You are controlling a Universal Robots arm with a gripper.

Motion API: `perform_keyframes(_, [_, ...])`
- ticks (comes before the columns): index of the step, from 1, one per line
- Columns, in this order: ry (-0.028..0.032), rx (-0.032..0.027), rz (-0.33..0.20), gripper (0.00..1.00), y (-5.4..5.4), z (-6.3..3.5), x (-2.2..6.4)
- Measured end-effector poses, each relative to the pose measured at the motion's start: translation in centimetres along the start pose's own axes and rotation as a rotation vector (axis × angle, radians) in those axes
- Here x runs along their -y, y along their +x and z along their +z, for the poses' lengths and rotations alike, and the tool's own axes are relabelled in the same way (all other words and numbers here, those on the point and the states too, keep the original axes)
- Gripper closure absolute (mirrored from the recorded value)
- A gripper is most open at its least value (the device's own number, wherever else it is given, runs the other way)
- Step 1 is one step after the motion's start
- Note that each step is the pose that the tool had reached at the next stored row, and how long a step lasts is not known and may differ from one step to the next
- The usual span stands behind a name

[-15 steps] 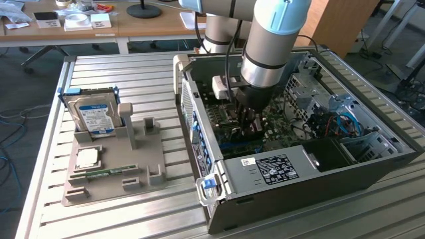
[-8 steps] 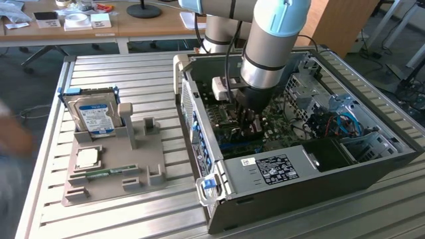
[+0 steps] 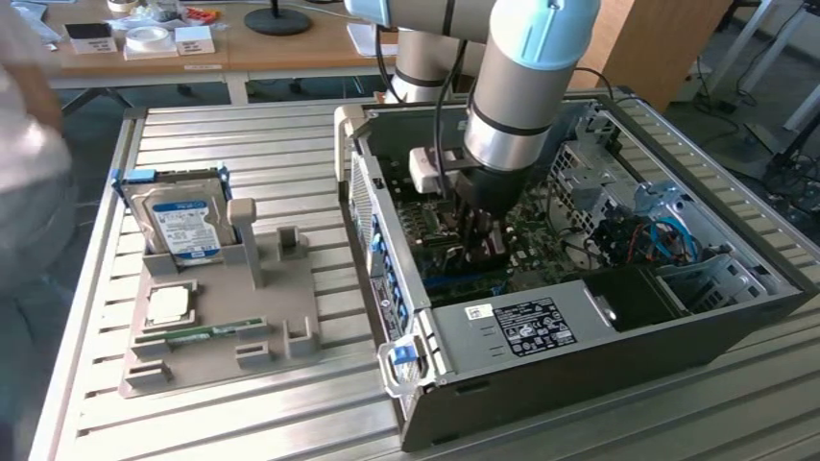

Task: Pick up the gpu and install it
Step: 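Insert the gpu into the slot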

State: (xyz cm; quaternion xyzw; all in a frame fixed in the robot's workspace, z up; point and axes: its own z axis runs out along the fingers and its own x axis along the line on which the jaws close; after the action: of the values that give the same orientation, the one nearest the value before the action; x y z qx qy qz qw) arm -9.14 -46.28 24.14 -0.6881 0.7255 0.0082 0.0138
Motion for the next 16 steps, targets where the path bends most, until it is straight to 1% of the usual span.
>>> perform_keyframes(16, [0.0000,-0.0004,0.000,0.73,0.03,0.38,-0.16])
